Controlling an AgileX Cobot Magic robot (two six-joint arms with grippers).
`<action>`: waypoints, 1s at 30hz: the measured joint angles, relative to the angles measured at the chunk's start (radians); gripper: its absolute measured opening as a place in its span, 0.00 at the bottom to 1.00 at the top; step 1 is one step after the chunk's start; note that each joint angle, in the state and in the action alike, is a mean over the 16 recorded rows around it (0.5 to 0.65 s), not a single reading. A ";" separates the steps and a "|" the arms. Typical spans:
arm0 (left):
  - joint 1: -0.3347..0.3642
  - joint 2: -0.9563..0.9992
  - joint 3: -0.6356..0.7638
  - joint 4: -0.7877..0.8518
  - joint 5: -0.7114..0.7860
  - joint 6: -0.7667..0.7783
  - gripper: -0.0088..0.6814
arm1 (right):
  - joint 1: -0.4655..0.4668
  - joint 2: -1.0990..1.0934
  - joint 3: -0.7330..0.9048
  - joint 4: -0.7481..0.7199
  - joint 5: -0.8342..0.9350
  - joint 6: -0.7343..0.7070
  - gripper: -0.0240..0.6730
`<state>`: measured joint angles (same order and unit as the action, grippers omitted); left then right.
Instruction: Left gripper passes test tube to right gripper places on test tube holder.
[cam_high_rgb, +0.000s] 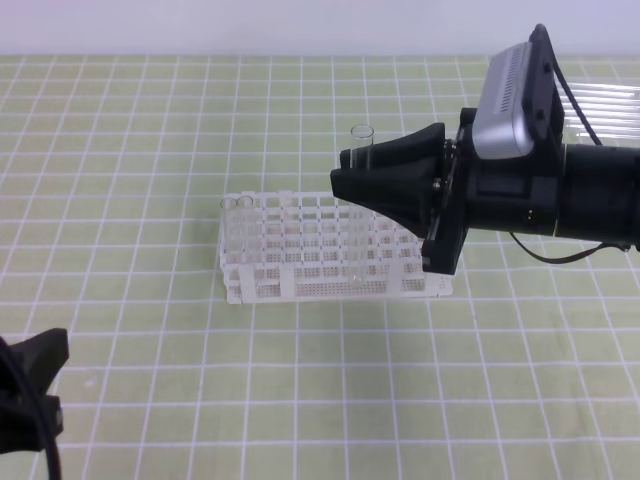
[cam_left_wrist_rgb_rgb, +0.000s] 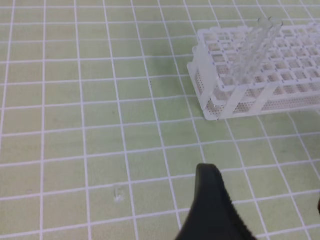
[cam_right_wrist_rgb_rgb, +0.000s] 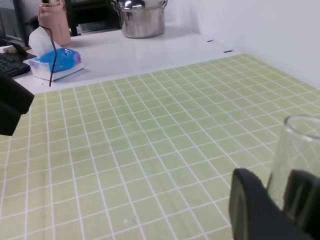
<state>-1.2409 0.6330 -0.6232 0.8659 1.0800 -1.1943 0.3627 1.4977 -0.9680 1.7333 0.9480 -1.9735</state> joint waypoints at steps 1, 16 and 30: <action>0.000 0.000 0.000 0.000 0.000 0.000 0.58 | 0.000 0.000 0.000 0.000 0.000 0.000 0.18; 0.000 0.000 0.000 0.000 -0.001 0.000 0.58 | 0.000 0.000 0.000 0.000 -0.016 0.000 0.18; 0.000 0.000 0.000 0.000 0.002 0.000 0.58 | 0.007 0.002 -0.009 -0.004 -0.080 -0.021 0.18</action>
<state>-1.2409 0.6330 -0.6232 0.8660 1.0819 -1.1943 0.3694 1.5002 -0.9769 1.7297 0.8683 -1.9946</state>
